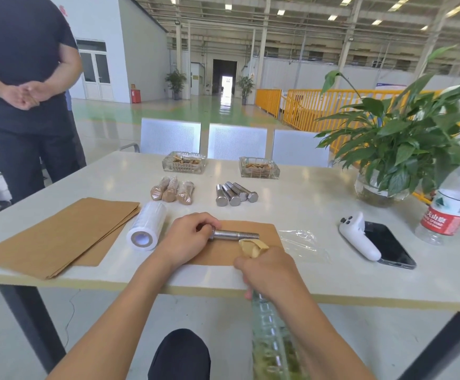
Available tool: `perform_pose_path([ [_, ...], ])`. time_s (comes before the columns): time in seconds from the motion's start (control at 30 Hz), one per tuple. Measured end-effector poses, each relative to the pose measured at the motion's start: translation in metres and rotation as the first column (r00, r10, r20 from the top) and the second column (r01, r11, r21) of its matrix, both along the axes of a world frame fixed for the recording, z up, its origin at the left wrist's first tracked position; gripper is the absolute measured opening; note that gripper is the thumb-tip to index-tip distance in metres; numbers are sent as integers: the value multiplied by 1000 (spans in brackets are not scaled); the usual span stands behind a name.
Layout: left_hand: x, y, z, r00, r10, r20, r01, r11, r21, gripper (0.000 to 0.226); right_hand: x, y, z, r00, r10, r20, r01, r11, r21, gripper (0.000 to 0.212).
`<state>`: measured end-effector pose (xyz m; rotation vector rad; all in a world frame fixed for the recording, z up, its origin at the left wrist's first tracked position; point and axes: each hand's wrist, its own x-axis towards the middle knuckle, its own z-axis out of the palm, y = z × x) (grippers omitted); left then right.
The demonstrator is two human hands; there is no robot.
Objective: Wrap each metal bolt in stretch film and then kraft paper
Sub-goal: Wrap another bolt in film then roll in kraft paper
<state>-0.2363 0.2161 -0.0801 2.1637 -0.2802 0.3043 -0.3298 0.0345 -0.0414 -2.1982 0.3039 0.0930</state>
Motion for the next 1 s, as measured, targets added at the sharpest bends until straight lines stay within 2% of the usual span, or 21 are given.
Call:
perform_pose_path([
  [0.07,0,0,1,1000,-6,3,6,1000,1,29,3,7,6,999,41,-7,-41,997,61,23],
  [0.17,-1,0,2,1000,-12,-4,12,1000,-8,30,7,15,18,994,18,105,-36,984,172,23],
  [0.23,-1,0,3,1000,-21,3,21,1000,-2,30,4,17,22,974,-61,217,27,987,156,24],
  [0.33,-1,-1,4,1000,-19,-1,19,1000,5,30,-4,19,18,948,-61,314,43,997,65,23],
  [0.5,0,-1,4,1000,-8,-19,9,1000,21,30,-9,13,15,949,-77,304,55,995,82,23],
  [0.67,1,-1,3,1000,-10,-19,10,1000,11,30,-11,15,10,973,-34,229,19,997,69,24],
  [0.8,0,-1,3,1000,-4,-6,4,1000,6,29,-10,15,6,950,-116,290,82,988,128,21],
  [1.0,0,-2,3,999,32,-13,-33,999,-16,21,-8,13,-6,972,-64,224,38,992,120,14],
])
